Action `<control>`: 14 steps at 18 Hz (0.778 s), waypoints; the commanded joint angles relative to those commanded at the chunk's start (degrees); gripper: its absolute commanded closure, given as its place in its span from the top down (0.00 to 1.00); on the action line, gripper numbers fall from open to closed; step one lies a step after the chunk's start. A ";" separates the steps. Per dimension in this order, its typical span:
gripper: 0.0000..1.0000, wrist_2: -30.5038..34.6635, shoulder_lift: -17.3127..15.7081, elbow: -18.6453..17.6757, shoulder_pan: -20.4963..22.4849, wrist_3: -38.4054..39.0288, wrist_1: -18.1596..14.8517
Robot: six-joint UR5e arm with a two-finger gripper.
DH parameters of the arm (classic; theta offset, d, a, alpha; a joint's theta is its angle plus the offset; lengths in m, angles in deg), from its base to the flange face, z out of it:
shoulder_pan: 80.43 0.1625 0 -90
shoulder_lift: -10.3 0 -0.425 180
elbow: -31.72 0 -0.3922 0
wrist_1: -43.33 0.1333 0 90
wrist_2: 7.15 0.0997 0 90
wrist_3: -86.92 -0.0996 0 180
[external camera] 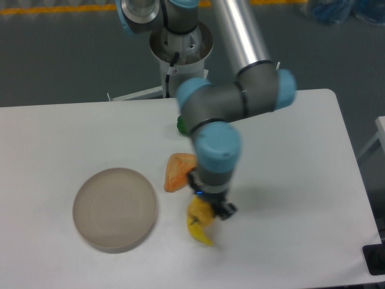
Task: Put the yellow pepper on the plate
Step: 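Carry the yellow pepper over the beige plate and lower it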
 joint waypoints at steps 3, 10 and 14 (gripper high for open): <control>0.17 -0.26 0.70 -0.44 -4.92 2.99 0.00; 0.47 -0.35 2.46 -1.58 -8.71 5.28 0.00; 1.00 -0.35 2.46 -3.34 -8.98 5.46 0.09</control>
